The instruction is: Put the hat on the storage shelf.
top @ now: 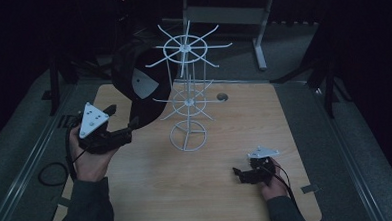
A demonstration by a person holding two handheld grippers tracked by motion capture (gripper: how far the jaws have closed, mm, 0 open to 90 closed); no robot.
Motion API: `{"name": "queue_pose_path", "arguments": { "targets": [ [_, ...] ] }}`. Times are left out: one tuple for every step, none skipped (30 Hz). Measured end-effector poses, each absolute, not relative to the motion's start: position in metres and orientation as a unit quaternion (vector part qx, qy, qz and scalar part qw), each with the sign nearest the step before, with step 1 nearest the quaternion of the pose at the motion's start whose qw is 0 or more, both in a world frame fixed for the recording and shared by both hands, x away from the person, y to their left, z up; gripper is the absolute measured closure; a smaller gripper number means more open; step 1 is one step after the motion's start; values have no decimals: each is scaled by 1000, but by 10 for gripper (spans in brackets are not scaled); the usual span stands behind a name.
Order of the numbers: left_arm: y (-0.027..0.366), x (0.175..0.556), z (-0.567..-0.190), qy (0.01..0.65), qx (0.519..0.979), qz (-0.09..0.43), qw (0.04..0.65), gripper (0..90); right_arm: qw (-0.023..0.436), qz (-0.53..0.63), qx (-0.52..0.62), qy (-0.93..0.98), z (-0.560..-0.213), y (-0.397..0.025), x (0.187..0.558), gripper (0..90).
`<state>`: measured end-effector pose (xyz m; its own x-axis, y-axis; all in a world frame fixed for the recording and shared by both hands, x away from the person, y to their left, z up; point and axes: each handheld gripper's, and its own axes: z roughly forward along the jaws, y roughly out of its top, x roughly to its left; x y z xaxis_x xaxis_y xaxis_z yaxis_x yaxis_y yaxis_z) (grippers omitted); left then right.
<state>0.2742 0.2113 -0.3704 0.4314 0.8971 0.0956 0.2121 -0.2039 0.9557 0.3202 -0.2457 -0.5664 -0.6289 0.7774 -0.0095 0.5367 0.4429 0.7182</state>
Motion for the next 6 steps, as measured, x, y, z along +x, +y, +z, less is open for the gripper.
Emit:
{"name": "queue_pose_path", "arguments": {
  "targets": [
    [211,273,-370,403,691,351,488,248,171,350,395,832,-566,-246,320,117],
    [211,273,-370,403,691,349,488,237,171,350,395,832,-566,-246,320,117],
    [210,272,-370,403,691,350,487,232,171,350,395,832,-566,-246,320,117],
    [209,271,-370,403,691,351,487,228,172,350,395,832,-566,-246,320,117],
    [208,270,-370,401,692,349,489,228,171,350,395,832,-566,-246,320,117],
    [207,270,-370,401,693,347,489,228,171,350,395,832,-566,-246,320,117]
  ]
}}
